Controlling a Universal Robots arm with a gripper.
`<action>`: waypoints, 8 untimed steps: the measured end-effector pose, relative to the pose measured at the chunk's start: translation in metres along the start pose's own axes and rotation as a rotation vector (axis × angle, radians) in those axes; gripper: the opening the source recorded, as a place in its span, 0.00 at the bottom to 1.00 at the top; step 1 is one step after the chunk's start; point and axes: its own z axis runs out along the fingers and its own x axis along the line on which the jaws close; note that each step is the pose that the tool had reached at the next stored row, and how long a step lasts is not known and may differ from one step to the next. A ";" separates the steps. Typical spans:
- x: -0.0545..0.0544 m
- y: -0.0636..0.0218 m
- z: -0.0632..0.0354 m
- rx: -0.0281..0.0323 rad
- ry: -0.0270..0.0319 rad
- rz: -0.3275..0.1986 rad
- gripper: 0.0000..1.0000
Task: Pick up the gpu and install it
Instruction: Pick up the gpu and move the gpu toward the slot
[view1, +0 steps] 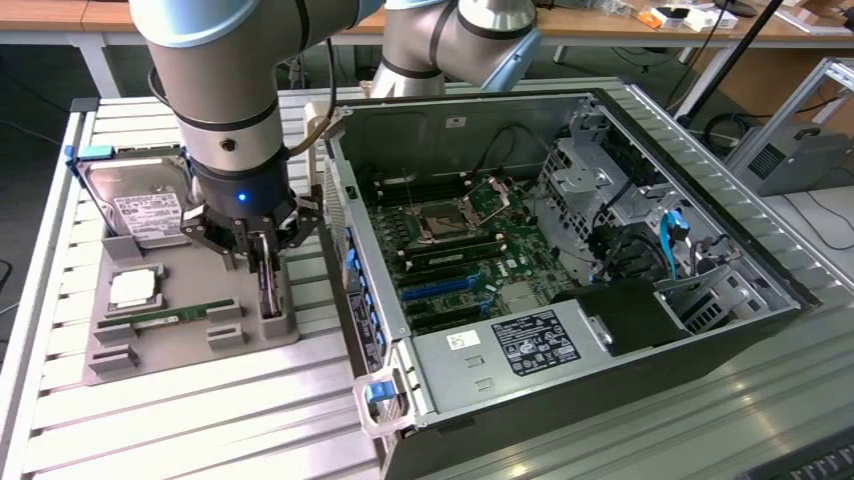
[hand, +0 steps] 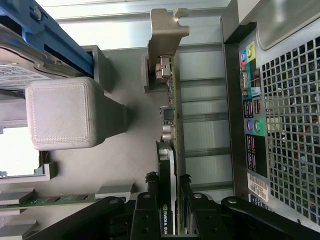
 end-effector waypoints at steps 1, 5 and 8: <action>0.000 0.0000 0.0000 0.0000 0.0000 0.000 0.27; 0.000 0.0000 0.0000 0.0000 0.0000 0.000 0.27; 0.000 0.0000 -0.0012 0.0001 0.0001 0.000 0.27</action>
